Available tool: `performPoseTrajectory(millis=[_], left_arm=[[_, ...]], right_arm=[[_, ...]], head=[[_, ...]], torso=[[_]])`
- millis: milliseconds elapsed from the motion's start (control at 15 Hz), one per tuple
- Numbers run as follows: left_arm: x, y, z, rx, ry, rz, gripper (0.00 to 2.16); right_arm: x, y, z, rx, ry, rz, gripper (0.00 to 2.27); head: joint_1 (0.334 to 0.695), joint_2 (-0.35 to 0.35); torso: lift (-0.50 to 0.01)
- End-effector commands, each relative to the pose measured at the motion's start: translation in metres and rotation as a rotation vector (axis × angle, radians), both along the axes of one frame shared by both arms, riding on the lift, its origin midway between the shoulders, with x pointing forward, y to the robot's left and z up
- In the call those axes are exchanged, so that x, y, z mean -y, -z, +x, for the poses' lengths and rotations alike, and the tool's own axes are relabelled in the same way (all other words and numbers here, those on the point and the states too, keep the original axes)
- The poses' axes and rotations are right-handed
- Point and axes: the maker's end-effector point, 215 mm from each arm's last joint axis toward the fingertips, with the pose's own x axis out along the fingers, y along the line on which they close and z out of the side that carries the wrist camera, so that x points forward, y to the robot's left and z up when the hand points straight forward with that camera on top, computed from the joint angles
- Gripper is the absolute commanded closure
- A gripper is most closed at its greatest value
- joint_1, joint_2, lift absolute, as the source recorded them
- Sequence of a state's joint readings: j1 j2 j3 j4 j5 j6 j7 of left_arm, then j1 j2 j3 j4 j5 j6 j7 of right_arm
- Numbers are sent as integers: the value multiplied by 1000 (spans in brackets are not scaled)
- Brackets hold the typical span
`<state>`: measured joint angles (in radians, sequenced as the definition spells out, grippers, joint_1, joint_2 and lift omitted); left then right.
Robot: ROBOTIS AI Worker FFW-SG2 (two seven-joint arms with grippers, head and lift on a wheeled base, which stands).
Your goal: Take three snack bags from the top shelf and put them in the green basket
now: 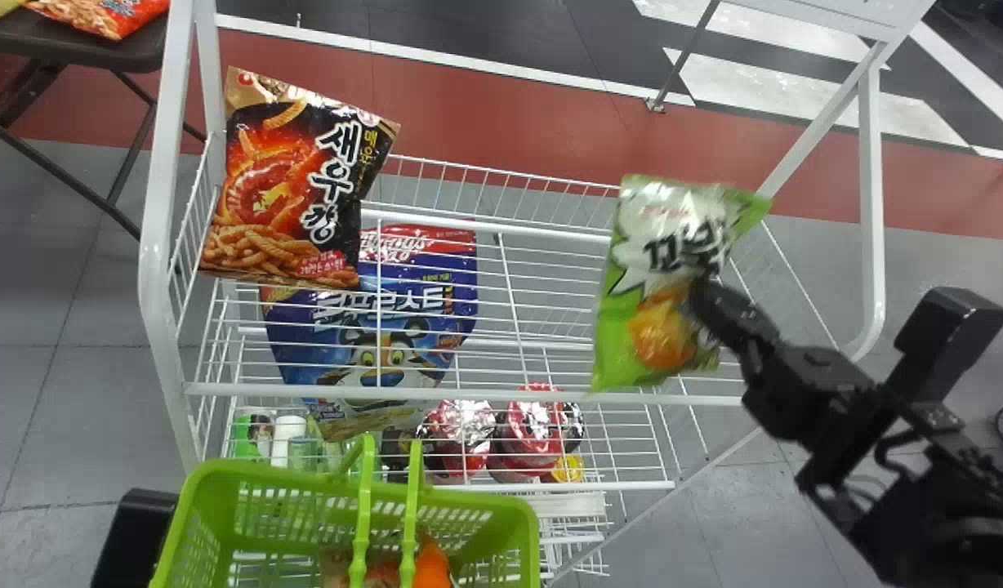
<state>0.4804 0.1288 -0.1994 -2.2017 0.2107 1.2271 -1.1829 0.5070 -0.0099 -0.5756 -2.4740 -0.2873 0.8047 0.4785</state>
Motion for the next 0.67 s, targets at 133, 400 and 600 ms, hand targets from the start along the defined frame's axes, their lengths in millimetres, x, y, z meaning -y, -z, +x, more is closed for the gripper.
performPoseTrajectory(millis=[133, 400, 600], left_arm=[[0, -4, 8, 55, -26, -13, 1872], [3, -8, 10, 75, -25, -8, 1872], [9, -8, 6, 80, -15, -9, 1872]], right_arm=[[-83, 61, -87, -395, -176, 299, 2246], [-131, 98, -149, -618, -257, 458, 2246], [-144, 122, -164, -686, -271, 516, 2246]], head=[[695, -350], [695, -350], [695, -350]], torso=[[-36], [-36], [-36]])
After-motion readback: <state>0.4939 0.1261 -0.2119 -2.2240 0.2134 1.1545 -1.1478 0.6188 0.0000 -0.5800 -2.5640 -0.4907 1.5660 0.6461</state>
